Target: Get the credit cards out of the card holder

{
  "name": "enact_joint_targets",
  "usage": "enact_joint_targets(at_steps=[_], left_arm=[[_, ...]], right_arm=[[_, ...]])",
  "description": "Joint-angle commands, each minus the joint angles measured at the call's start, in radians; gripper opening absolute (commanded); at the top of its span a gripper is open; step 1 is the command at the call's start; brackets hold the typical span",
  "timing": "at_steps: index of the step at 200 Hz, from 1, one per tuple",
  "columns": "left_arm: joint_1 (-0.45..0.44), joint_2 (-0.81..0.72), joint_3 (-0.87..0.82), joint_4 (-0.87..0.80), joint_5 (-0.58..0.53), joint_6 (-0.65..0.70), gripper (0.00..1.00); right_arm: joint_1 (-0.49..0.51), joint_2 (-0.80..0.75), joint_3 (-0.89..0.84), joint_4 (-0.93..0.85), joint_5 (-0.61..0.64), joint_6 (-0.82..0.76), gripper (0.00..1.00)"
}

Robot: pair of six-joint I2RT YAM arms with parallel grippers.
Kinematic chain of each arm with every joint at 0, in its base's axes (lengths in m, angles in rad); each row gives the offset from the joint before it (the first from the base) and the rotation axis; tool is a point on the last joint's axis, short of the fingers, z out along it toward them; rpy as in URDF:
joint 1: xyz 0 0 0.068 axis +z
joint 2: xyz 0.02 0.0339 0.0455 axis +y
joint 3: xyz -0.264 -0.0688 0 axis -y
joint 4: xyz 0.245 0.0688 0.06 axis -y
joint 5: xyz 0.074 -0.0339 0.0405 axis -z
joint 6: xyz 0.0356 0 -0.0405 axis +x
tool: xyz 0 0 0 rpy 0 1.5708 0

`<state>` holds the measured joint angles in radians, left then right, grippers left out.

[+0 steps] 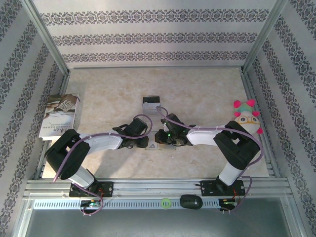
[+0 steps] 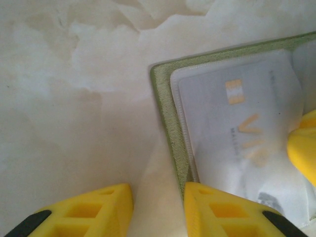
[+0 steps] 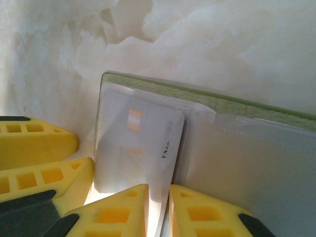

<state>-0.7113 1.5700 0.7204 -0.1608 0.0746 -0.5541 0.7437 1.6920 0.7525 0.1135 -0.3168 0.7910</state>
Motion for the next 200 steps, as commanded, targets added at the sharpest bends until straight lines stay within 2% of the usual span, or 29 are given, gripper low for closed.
enact_joint_targets(at_steps=[1, 42, 88, 143, 170, 200], left_arm=[[-0.004, 0.081, -0.018, 0.031, 0.097, -0.009, 0.35], [-0.005, 0.068, -0.022, 0.024, 0.086, -0.011, 0.35], [-0.004, 0.049, -0.043, 0.025, 0.071, -0.019, 0.34], [0.007, 0.047, -0.066, 0.041, 0.076, -0.023, 0.32], [0.007, 0.042, -0.066, 0.044, 0.080, -0.021, 0.35], [0.007, 0.022, -0.067, 0.039, 0.079, -0.022, 0.35]], right_arm=[[0.005, 0.025, -0.004, 0.090, -0.041, 0.020, 0.20], [-0.006, 0.019, -0.029, 0.118, -0.039, 0.041, 0.11], [-0.009, -0.039, -0.068, 0.062, 0.042, 0.053, 0.00], [-0.007, -0.133, -0.104, -0.049, 0.169, 0.048, 0.00], [-0.005, -0.139, -0.097, -0.043, 0.135, 0.009, 0.00], [0.006, -0.128, -0.030, -0.029, 0.020, -0.079, 0.16]])
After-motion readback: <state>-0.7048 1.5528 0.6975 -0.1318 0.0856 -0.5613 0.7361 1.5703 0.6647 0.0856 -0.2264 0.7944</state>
